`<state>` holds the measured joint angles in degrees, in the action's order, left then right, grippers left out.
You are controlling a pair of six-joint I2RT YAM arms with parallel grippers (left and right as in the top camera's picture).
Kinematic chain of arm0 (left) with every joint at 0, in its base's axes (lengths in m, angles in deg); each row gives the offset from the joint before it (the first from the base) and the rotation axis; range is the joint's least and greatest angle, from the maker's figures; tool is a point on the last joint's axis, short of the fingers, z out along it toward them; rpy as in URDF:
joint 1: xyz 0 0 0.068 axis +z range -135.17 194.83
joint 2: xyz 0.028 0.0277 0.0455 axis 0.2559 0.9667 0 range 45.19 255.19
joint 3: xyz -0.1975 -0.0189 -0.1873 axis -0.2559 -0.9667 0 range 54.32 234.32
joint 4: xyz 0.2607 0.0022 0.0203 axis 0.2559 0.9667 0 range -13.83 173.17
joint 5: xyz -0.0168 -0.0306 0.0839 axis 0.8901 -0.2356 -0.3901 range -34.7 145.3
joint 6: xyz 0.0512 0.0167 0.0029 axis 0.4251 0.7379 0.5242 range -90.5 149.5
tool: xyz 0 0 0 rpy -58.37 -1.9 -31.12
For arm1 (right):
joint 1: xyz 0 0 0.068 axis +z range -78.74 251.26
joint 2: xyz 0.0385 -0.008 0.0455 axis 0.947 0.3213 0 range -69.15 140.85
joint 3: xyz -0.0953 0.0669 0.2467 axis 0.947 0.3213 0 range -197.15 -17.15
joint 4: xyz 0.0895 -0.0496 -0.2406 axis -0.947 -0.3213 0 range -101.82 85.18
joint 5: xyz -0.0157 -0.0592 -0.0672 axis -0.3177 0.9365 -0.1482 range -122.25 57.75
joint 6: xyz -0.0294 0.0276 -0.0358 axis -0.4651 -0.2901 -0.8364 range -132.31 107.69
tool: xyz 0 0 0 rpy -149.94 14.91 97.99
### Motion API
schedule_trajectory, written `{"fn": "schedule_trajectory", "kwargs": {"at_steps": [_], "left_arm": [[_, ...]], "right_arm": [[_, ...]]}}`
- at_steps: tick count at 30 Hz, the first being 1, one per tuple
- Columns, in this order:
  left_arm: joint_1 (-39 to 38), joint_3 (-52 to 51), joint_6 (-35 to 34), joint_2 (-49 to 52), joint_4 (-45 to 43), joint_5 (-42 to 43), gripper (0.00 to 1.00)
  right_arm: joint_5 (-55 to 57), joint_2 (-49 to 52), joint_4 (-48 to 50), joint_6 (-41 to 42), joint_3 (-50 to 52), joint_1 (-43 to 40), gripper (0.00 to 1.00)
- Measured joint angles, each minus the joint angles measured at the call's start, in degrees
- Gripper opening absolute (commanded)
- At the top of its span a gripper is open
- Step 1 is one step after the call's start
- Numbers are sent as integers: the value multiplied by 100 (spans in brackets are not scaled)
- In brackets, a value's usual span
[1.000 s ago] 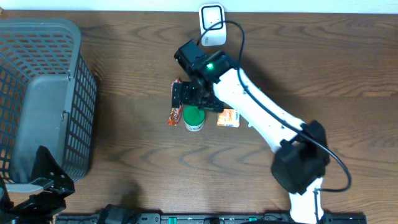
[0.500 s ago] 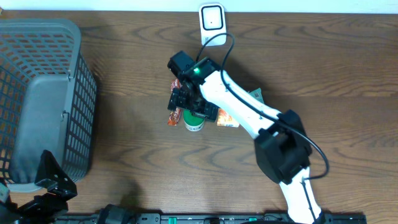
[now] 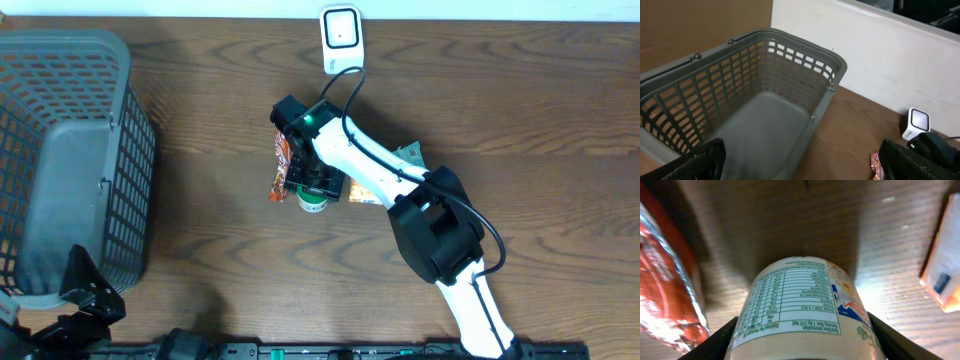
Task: Scan the item barcode
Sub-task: 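Reach the right gripper to the green-lidded bottle and grasp it, then lift the bottle and hold its label up to the white scanner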
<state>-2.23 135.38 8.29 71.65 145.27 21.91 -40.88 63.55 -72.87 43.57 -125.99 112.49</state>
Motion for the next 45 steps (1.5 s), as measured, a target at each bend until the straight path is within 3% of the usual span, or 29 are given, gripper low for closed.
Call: {"fn": "schedule_trajectory", "kwargs": {"at_steps": [9, 17, 26, 36, 45], "left_arm": [[0, 0, 0, 0, 17, 0, 98], [0, 0, 0, 0, 131, 0, 98], [0, 0, 0, 0, 188, 0, 98], [0, 0, 0, 0, 190, 0, 98], [0, 0, -2, 0, 295, 2, 98]], "right_arm": [[-1005, 0, -601, -960, -20, -173, 40], [-2415, 0, -1537, -2170, -111, -1008, 39], [-3062, 0, -2247, -3008, -461, -1751, 38], [-3161, 0, -2826, -3781, -1464, -1939, 32], [-1998, 0, -2404, -3915, -2962, -1915, 31]]}}
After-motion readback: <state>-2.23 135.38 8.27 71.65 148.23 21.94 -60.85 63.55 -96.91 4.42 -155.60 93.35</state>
